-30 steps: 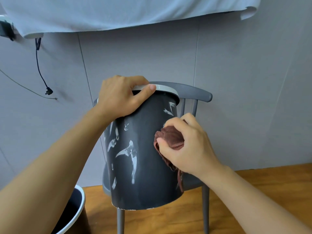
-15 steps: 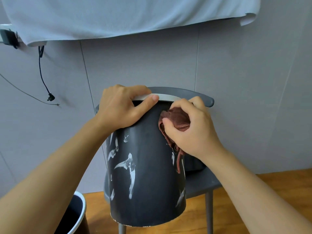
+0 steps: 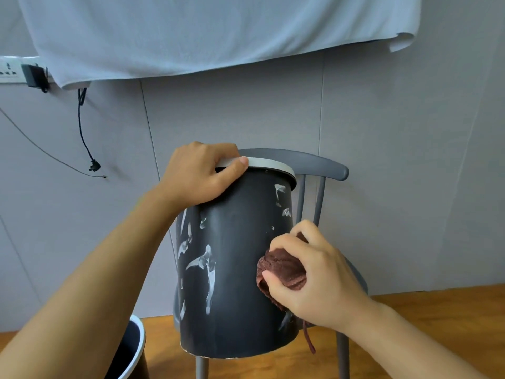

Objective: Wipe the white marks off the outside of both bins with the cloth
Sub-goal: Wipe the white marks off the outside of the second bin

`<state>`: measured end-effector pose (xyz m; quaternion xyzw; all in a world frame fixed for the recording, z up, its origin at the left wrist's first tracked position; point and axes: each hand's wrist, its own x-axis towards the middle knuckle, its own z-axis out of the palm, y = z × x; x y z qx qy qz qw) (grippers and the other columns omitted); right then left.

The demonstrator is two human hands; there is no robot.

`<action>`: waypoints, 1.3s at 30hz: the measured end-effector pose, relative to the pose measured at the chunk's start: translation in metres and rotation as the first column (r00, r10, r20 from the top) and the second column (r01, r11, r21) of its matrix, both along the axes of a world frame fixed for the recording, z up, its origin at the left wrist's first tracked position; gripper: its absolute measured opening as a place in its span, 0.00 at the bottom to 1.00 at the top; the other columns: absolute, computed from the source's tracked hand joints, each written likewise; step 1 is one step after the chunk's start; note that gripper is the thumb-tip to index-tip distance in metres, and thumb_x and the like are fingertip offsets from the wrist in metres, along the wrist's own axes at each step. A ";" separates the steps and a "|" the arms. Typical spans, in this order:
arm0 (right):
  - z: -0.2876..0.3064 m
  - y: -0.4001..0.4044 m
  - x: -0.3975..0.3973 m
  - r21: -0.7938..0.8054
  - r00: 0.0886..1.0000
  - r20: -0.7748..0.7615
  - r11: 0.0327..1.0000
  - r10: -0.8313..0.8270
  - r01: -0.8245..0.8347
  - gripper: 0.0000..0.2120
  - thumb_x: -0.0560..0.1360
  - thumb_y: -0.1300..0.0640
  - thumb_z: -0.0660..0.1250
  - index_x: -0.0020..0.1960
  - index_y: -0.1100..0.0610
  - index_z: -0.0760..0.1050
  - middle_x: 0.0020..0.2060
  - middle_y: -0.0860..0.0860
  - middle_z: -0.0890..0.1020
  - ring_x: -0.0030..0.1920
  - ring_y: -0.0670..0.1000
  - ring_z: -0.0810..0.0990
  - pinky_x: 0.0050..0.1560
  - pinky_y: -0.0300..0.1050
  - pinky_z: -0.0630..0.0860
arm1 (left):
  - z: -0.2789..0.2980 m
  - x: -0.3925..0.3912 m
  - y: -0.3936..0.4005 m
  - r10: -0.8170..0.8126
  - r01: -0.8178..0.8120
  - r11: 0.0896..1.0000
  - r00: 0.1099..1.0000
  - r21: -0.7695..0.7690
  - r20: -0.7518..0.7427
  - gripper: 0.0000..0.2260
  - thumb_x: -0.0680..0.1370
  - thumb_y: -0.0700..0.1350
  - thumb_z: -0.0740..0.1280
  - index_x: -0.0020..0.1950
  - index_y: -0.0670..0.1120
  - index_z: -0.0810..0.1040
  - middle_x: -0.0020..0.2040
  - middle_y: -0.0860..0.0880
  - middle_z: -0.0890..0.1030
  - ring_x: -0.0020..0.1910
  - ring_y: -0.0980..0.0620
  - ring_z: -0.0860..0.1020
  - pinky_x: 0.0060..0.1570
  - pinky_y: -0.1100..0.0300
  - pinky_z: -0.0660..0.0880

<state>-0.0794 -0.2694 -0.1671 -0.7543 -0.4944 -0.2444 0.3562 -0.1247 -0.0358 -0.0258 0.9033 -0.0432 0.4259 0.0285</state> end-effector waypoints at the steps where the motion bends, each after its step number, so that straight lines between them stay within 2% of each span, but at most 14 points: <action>1: 0.000 0.000 -0.001 -0.001 1.000 0.007 1.000 0.003 -0.003 0.16 0.73 0.35 0.68 0.57 0.40 0.73 0.52 0.40 0.70 0.47 0.48 0.79 0.41 0.38 0.83 | 0.004 0.000 -0.002 0.018 -0.017 0.999 1.000 0.044 -0.017 0.17 0.78 0.56 0.58 0.37 0.46 0.72 0.27 0.48 0.70 0.30 0.46 0.70 0.33 0.51 0.70; 3: 0.000 0.001 -0.001 -0.009 1.000 0.029 1.000 0.007 -0.007 0.17 0.73 0.35 0.69 0.57 0.39 0.73 0.52 0.40 0.69 0.47 0.48 0.79 0.41 0.38 0.83 | 0.010 0.001 -0.008 0.043 -0.041 0.994 0.999 0.101 -0.026 0.14 0.75 0.53 0.57 0.36 0.45 0.70 0.29 0.47 0.71 0.31 0.45 0.70 0.32 0.49 0.71; 6: 0.002 0.001 -0.002 -0.010 0.999 0.033 1.000 0.021 -0.021 0.17 0.73 0.34 0.68 0.58 0.39 0.73 0.52 0.39 0.69 0.48 0.47 0.79 0.42 0.37 0.83 | 0.006 0.005 -0.013 0.044 -0.039 0.992 0.998 0.122 -0.038 0.15 0.76 0.59 0.56 0.40 0.49 0.73 0.27 0.50 0.70 0.30 0.48 0.70 0.31 0.55 0.64; 10: 0.010 0.002 -0.003 0.028 0.999 0.021 0.999 0.032 -0.032 0.19 0.72 0.34 0.70 0.59 0.39 0.73 0.52 0.37 0.70 0.51 0.44 0.78 0.45 0.36 0.83 | -0.002 0.009 -0.008 0.022 -0.036 0.983 0.997 0.178 0.079 0.18 0.78 0.60 0.60 0.40 0.48 0.76 0.24 0.52 0.66 0.27 0.45 0.68 0.29 0.58 0.59; 15: 0.030 -0.003 0.000 0.310 0.993 -0.118 0.950 0.014 0.023 0.22 0.69 0.36 0.75 0.59 0.39 0.74 0.53 0.40 0.76 0.55 0.42 0.78 0.50 0.32 0.78 | -0.009 0.016 -0.012 -0.042 0.022 0.992 0.984 0.121 0.173 0.17 0.78 0.59 0.61 0.38 0.47 0.75 0.23 0.52 0.66 0.25 0.45 0.68 0.28 0.59 0.60; 17: 0.037 -0.003 0.004 0.407 0.990 -0.135 0.909 -0.033 0.085 0.20 0.68 0.36 0.77 0.56 0.39 0.76 0.54 0.43 0.76 0.56 0.39 0.77 0.52 0.28 0.76 | -0.012 0.021 -0.019 -0.085 0.067 0.993 0.979 0.101 0.185 0.18 0.78 0.59 0.60 0.39 0.47 0.76 0.24 0.53 0.65 0.24 0.46 0.68 0.27 0.58 0.64; 19: 0.041 -0.004 0.007 0.456 0.984 -0.160 0.878 -0.079 0.145 0.22 0.66 0.38 0.79 0.58 0.38 0.79 0.56 0.45 0.75 0.58 0.37 0.75 0.54 0.24 0.74 | -0.015 0.026 -0.025 -0.110 0.093 0.991 0.977 0.102 0.184 0.19 0.79 0.60 0.59 0.39 0.47 0.76 0.25 0.53 0.65 0.25 0.47 0.69 0.27 0.57 0.66; 21: 0.040 -0.004 0.008 0.410 0.987 -0.123 0.900 -0.103 0.145 0.25 0.68 0.38 0.77 0.63 0.43 0.81 0.58 0.46 0.74 0.58 0.41 0.76 0.56 0.26 0.74 | -0.015 0.029 -0.028 -0.111 0.094 0.990 0.977 0.105 0.179 0.20 0.79 0.60 0.58 0.40 0.47 0.77 0.25 0.53 0.69 0.25 0.47 0.70 0.27 0.56 0.68; 23: 0.037 -0.004 0.007 0.259 0.992 -0.032 0.958 -0.121 0.125 0.28 0.72 0.36 0.73 0.68 0.47 0.78 0.60 0.48 0.73 0.60 0.47 0.75 0.59 0.35 0.77 | -0.015 0.030 -0.028 -0.112 0.096 0.991 0.978 0.095 0.177 0.20 0.79 0.60 0.58 0.40 0.47 0.77 0.26 0.52 0.70 0.26 0.48 0.71 0.28 0.54 0.69; 25: 0.034 -0.002 0.007 0.119 0.983 0.064 0.979 -0.174 0.166 0.28 0.76 0.34 0.66 0.70 0.47 0.72 0.61 0.47 0.69 0.60 0.49 0.73 0.54 0.41 0.79 | -0.016 0.029 -0.028 -0.130 0.116 0.989 0.976 0.088 0.177 0.19 0.79 0.60 0.59 0.40 0.47 0.77 0.25 0.51 0.70 0.26 0.48 0.70 0.28 0.53 0.69; 28: 0.031 -0.002 0.006 0.072 0.971 0.130 0.979 -0.199 0.191 0.23 0.76 0.37 0.62 0.67 0.46 0.68 0.57 0.47 0.66 0.54 0.49 0.72 0.46 0.39 0.80 | -0.016 0.028 -0.030 -0.111 0.098 0.991 0.981 0.091 0.159 0.17 0.79 0.60 0.60 0.41 0.48 0.78 0.25 0.50 0.70 0.26 0.47 0.71 0.28 0.54 0.69; 31: 0.018 -0.007 0.000 -0.023 0.985 0.121 0.991 -0.126 0.130 0.18 0.76 0.41 0.67 0.62 0.46 0.70 0.54 0.47 0.69 0.49 0.48 0.74 0.42 0.41 0.82 | -0.016 0.029 -0.028 -0.063 0.055 0.997 0.986 0.060 0.152 0.18 0.79 0.60 0.59 0.41 0.48 0.77 0.25 0.48 0.70 0.28 0.44 0.71 0.30 0.54 0.69; 36: -0.004 -0.018 -0.014 -0.094 0.991 0.134 0.995 -0.016 0.029 0.12 0.72 0.44 0.71 0.48 0.50 0.77 0.45 0.47 0.71 0.39 0.48 0.73 0.32 0.45 0.76 | -0.017 0.028 -0.021 -0.069 0.064 0.997 0.986 0.034 0.154 0.17 0.79 0.59 0.61 0.38 0.47 0.73 0.25 0.49 0.67 0.27 0.45 0.68 0.30 0.52 0.70; 39: -0.007 -0.022 -0.019 -0.121 0.987 0.160 0.993 0.007 0.012 0.11 0.70 0.45 0.72 0.46 0.51 0.77 0.41 0.46 0.71 0.37 0.48 0.72 0.30 0.46 0.75 | -0.017 0.028 -0.022 -0.065 0.063 0.998 0.986 0.022 0.151 0.18 0.79 0.59 0.61 0.38 0.47 0.73 0.25 0.49 0.66 0.27 0.46 0.68 0.30 0.52 0.70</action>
